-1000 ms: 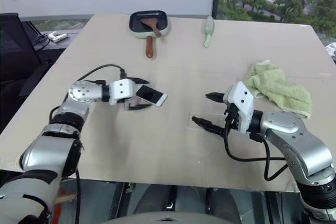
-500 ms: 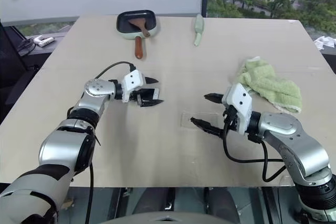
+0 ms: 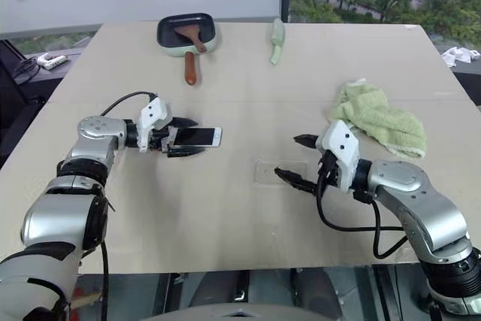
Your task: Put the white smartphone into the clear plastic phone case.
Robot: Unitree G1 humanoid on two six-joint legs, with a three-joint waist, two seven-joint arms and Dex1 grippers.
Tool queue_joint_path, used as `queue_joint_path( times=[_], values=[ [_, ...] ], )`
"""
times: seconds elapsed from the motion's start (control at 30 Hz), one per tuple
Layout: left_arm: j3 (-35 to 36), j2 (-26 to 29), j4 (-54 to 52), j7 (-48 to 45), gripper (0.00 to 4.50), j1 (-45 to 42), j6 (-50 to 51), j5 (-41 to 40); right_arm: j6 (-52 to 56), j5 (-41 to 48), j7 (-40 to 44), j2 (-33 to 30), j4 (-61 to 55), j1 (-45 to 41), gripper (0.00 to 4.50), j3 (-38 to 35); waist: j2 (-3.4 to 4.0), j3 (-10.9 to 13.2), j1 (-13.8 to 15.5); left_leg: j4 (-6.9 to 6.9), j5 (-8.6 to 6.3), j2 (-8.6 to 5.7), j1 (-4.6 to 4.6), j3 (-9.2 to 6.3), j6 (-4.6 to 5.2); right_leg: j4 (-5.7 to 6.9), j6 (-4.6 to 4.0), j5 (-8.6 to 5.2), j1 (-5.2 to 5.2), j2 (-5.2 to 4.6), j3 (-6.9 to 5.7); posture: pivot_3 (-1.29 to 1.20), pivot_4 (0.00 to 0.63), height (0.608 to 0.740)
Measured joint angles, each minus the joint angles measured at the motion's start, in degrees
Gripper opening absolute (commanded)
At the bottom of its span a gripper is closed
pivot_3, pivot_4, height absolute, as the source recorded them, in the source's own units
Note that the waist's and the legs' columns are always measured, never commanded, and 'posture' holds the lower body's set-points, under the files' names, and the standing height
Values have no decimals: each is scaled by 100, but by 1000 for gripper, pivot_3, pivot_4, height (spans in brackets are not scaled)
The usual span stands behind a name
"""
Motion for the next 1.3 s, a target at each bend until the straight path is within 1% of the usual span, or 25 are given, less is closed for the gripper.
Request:
queue_joint_path(
  times=[0.07, 0.23, 0.37, 0.43, 0.47, 0.5, 0.53, 0.57, 0.87, 1.1, 1.17, 1.2, 1.23, 1.3],
  values=[
    [-172, 9, 66, 281, 4500, -118, -72, 248, -21, -6, 6, 0, 0, -3, 4447, 14, 0, 0, 11, 0, 0, -1, 0, 0, 0, 0, 0, 0, 0, 0, 1, 0, 150, 740],
    [-549, 14, 166, 521, 4500, -385, -267, 625, -21, -7, -53, 1, -5, 17, 4447, 17, 9, -7, 12, 0, 0, -1, 28, -1, 0, 8, -1, 0, 20, 1, 0, 0, 150, 740],
    [-759, 10, 313, 633, 4500, -574, -184, 828, -16, -6, -71, 1, -45, 72, 4447, 19, 15, -11, -11, 0, 3, 2, 68, 0, -1, 10, -2, -1, 51, 17, 4, 0, 150, 740],
    [-792, 10, 376, 598, 4500, -645, 33, 927, -3, -3, -87, 1, -80, 70, 4447, 28, 16, -11, -22, -3, 3, 6, 106, 0, -1, 10, -4, -3, 85, 22, 11, 0, 150, 740],
    [-810, 11, 408, 553, 3995, -686, 135, 963, 8, -3, -101, 1, -90, 69, 4500, 27, 16, -12, -31, -6, 2, 8, 115, -1, -1, 9, -4, -3, 90, 25, 17, 0, 150, 740],
    [-833, 0, 436, 436, 3711, -728, 270, 978, 46, 3, -114, 2, -95, 65, 4500, 31, 17, -12, -37, -7, 3, 8, 115, 1, -1, 9, -4, -3, 89, 25, 21, 0, 150, 740],
    [-844, -1, 444, 393, 3291, -735, 311, 980, 66, 7, -119, 1, -98, 65, 4500, 32, 18, -13, -38, -7, 2, 8, 115, 2, -1, 10, -4, -2, 88, 25, 23, 0, 150, 740],
    [-880, -2, 438, 373, 3008, -771, 374, 996, 82, 14, -125, 1, -105, 61, 4500, 34, 18, -13, -38, -7, 2, 8, 114, 1, -1, 9, -5, -2, 88, 26, 22, 0, 150, 740],
    [-836, -31, 413, 251, 3001, -817, 536, 989, 87, 21, -118, -44, -169, 60, 4500, 34, 19, -13, -29, -10, 2, 8, 110, 5, -2, 3, -5, -2, 86, 22, 26, 0, 150, 740],
    [-635, -123, 389, 224, 3001, -802, 480, 871, 68, 13, -99, -45, -168, 44, 4500, 33, 16, -11, 11, -10, 2, 5, 92, 1, -2, -4, -4, -2, 79, 15, 17, 0, 150, 740],
    [-588, -180, 368, 195, 3001, -802, 438, 824, 44, -5, -80, -53, -160, 33, 4500, 33, 14, -9, 36, -9, 2, 3, 74, -1, -2, -7, -3, -1, 64, 11, 13, 0, 150, 740],
    [-567, -213, 332, 162, 3001, -802, 408, 795, 23, -11, -66, -65, -155, 29, 4500, 32, 13, -9, 50, -4, 2, 2, 50, -3, -2, -6, -3, -1, 44, 10, 11, 0, 150, 740],
    [-528, -260, 242, 63, 3001, -801, 386, 731, -38, -26, -46, -96, -132, 37, 4500, 29, 10, -7, 73, 4, 2, 1, 5, -3, -2, -2, -2, 1, 7, 10, 11, 0, 150, 740],
    [-526, -373, 83, -124, 3001, -801, 375, 615, -111, -47, 0, -161, -38, 59, 4500, 6, 4, -3, 112, 7, 3, -1, -14, -1, -3, -2, -2, 2, -12, 9, 12, 0, 150, 740]
  ],
)
